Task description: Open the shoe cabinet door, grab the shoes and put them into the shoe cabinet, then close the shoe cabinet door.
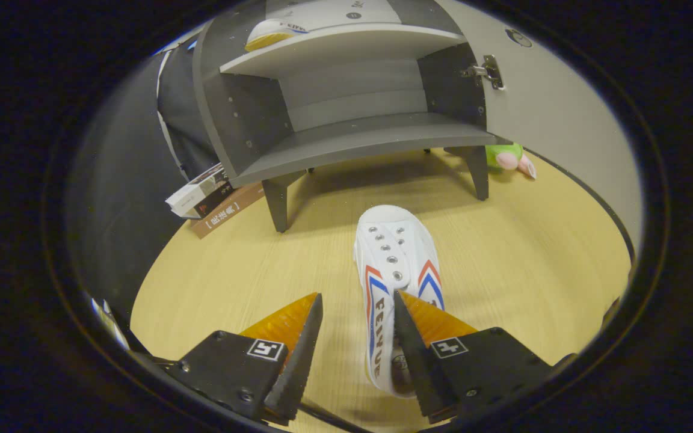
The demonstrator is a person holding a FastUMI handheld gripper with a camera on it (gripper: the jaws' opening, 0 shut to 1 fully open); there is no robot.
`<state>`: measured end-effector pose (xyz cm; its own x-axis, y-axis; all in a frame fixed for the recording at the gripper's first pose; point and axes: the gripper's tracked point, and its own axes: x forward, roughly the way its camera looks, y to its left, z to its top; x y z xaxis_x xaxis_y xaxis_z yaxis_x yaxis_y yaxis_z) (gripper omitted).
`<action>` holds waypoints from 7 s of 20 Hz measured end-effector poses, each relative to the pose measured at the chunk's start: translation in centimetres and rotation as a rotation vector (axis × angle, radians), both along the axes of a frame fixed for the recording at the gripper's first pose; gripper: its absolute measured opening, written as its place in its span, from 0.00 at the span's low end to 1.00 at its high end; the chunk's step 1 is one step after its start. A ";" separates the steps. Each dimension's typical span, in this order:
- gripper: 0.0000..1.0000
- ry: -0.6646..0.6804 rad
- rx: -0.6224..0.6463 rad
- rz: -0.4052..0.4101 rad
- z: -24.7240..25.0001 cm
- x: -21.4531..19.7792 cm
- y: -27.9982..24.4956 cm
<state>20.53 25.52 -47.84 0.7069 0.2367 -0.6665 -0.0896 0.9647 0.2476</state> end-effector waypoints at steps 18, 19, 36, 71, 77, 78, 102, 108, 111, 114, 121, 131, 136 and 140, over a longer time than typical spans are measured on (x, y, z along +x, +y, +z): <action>0.05 -0.168 0.020 0.063 2.0 1.4 -0.2; 0.06 -0.184 0.021 0.071 2.6 0.8 -0.3; 0.05 -0.489 0.110 0.225 25.1 -8.7 -2.0; 0.05 -0.460 -0.308 0.135 40.6 20.4 -1.8; 0.05 -0.397 -0.423 0.154 35.0 28.6 -2.8; 0.05 -0.380 -0.423 0.158 34.0 29.6 -2.7; 1.00 -0.627 -0.374 0.118 41.5 19.8 -2.8; 1.00 -0.672 -0.225 0.071 46.7 9.5 -5.0; 1.00 -0.724 -0.178 0.075 49.6 4.2 -6.3; 1.00 -0.756 -0.177 0.056 51.9 -1.9 -8.6; 1.00 -0.842 -0.213 0.019 56.1 -14.8 -14.9; 1.00 -0.871 -0.194 -0.108 57.1 -22.5 -28.3; 1.00 -0.857 -0.188 -0.224 56.9 -23.4 -36.6; 1.00 -0.830 -0.210 -0.235 55.5 -20.3 -41.7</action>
<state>0.19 -16.17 7.64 0.9966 -0.0450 0.0692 0.0447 0.9990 0.0063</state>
